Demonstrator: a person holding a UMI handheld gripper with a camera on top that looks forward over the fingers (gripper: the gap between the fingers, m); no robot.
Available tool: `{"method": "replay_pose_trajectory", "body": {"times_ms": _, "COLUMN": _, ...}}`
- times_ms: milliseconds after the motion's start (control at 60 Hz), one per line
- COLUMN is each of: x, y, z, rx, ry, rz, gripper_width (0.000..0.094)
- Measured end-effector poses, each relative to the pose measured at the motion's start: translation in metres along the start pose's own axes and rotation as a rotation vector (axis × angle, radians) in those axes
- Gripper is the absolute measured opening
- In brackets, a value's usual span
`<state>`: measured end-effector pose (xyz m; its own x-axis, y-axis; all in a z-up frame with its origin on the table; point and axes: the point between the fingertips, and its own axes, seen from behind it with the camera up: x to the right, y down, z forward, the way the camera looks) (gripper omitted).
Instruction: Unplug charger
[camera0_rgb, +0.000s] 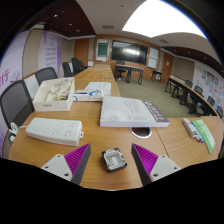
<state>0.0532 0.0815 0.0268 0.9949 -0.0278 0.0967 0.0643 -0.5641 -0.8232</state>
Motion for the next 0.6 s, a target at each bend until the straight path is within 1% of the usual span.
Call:
{"method": "replay_pose_trajectory", "body": {"times_ms": 50, "x": 0.002, "y": 0.003, "z": -0.016, "rx": -0.019, "ry": 0.012, "rz": -0.004, "gripper_width": 0.0853}}
{"method": "replay_pose_trajectory", "body": {"times_ms": 183, "x": 0.002, "y": 0.006, "z": -0.07, "rx": -0.037, "ry": 0.032, "rz": 0.019, "gripper_width": 0.085}}
{"method": "replay_pose_trajectory", "body": {"times_ms": 317, "x": -0.005, "y": 0.007, "z": -0.133, "rx": -0.025, "ry": 0.052, "rz": 0.022, "gripper_width": 0.0848}}
{"method": "replay_pose_trajectory", "body": {"times_ms": 467, "x": -0.012, "y": 0.005, "z": -0.215, "rx": 0.011, "ry": 0.104, "rz": -0.03, "gripper_width": 0.0851}}
{"method": "replay_pose_trajectory", "body": {"times_ms": 600, "x": -0.024, "y": 0.012, "z": -0.275, "rx": 0.002, "ry": 0.11, "rz": -0.05, "gripper_width": 0.0849}}
